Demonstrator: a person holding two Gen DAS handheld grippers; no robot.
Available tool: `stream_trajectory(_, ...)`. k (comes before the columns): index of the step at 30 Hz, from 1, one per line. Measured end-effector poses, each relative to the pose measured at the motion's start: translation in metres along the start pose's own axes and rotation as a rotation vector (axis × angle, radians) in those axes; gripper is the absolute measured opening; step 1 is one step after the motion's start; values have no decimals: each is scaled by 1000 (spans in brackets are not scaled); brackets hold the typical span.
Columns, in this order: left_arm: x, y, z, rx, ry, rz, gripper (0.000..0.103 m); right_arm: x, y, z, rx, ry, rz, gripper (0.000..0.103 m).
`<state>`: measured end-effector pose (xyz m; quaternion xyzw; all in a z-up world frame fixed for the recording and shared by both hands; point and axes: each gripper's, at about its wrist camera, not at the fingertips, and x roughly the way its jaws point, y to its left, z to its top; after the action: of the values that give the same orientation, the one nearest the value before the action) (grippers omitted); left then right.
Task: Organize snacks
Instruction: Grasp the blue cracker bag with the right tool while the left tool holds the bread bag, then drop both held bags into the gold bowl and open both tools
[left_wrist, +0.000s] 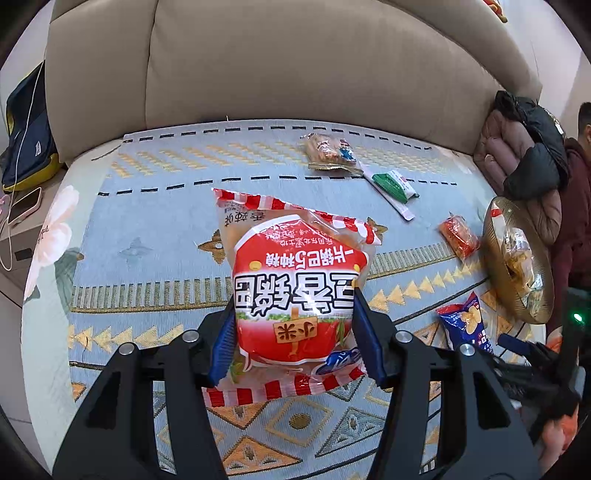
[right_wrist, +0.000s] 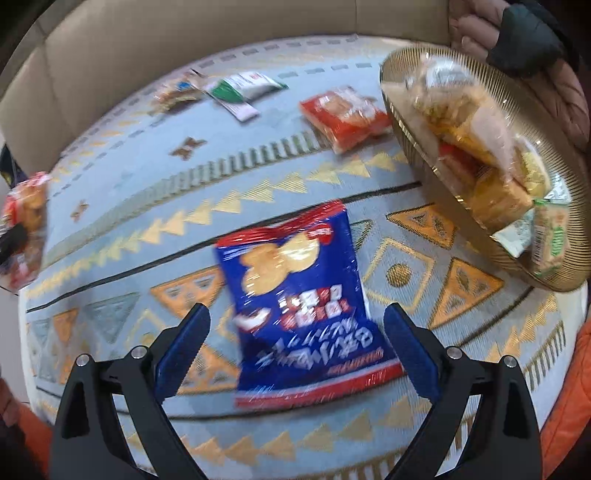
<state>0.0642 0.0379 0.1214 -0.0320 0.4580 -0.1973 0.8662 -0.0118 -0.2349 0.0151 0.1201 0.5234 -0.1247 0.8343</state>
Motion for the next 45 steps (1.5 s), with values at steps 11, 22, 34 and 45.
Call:
stream_trajectory(11,28,-6,-6,27,82,17,56,9,15,-17,-88,-27,-77,70)
stream_trajectory(22,10,-4,-3,10,42,12,56,-19,58,-63,-96,73,24,70)
stream_trajectory(34,-1,-11,-6,34,6,18,57,-51,73,-94,-122,62,9,70)
stream_trajectory(45,-29,-54,-1,162,-36,-34,57,-118,-1,-56,68,-95,108,70)
